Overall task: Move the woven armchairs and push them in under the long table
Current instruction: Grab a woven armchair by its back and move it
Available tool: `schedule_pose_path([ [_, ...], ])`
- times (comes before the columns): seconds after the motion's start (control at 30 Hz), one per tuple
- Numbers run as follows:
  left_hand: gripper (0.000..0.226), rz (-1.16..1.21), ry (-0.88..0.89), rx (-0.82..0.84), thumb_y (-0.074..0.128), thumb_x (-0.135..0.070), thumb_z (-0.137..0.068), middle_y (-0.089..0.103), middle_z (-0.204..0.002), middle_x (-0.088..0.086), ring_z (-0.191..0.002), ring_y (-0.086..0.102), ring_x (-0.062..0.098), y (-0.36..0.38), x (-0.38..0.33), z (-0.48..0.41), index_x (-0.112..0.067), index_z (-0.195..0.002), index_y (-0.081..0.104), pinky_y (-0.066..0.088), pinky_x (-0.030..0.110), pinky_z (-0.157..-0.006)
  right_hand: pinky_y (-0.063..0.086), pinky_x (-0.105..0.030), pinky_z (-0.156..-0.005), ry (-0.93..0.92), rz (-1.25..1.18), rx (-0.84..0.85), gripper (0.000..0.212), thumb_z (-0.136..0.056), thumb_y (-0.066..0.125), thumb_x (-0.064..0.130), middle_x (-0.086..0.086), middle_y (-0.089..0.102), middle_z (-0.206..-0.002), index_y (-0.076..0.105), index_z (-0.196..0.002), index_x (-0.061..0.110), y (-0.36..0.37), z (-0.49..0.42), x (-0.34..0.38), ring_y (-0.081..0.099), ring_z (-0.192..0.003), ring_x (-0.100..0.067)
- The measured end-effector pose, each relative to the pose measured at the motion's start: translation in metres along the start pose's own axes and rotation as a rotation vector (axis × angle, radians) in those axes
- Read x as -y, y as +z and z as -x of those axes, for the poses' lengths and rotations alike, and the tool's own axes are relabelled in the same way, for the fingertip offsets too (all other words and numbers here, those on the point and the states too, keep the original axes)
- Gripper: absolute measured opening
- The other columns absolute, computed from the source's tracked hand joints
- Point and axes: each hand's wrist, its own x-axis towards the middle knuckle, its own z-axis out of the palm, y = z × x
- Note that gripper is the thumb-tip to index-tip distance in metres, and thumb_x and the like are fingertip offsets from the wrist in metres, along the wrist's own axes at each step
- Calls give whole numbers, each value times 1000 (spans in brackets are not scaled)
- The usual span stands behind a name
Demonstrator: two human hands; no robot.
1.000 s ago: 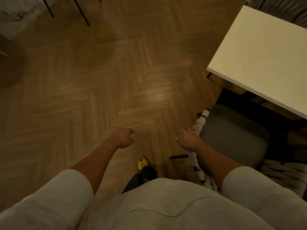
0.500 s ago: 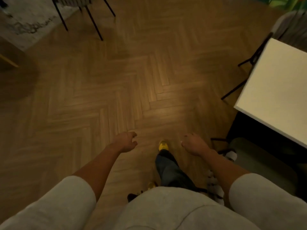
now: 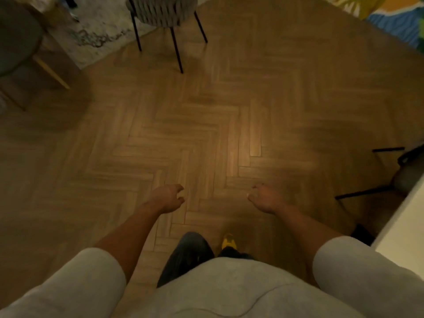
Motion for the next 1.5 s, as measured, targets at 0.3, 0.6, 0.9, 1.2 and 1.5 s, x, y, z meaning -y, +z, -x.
schedule_pose_path([
  [0.3,59,45,-13,7,55,-44,-101,52,-151,7,-135,51,28,-104,66,-125,-16,-152,43,43,35,-108,47,-37,-102,-8,-30,96,56,-101,52,49,-9,60,-141,46,-147,19,-80,-131,88,57,-127,-29],
  [0.6,60,11,12,8,56,-44,-100,53,-150,9,-135,51,31,-258,152,-260,-17,-152,44,45,39,-107,45,-34,-99,13,-84,13,56,-103,52,48,-8,58,-144,46,-148,17,-180,-243,201,57,-128,-28],
  [0.9,71,51,-19,-33,59,-49,-96,53,-149,12,-133,52,31,-363,203,-368,-19,-156,35,47,41,-105,46,-42,-108,-32,-49,-48,60,-99,57,49,-12,51,-148,47,-149,17,-259,-369,286,52,-132,-31],
  [1.2,72,91,-134,-33,57,-50,-97,52,-149,13,-133,52,31,-497,271,-480,-19,-157,34,47,42,-106,45,-46,-106,-102,-6,-63,60,-97,59,51,-14,50,-147,49,-146,17,-386,-539,379,51,-130,-36],
  [1.5,71,104,-62,-50,56,-48,-98,51,-150,11,-132,53,29,-622,299,-601,-19,-158,31,48,38,-104,45,-48,-107,-95,-2,-142,60,-95,61,49,-12,50,-147,50,-145,17,-512,-664,466,49,-132,-36],
])
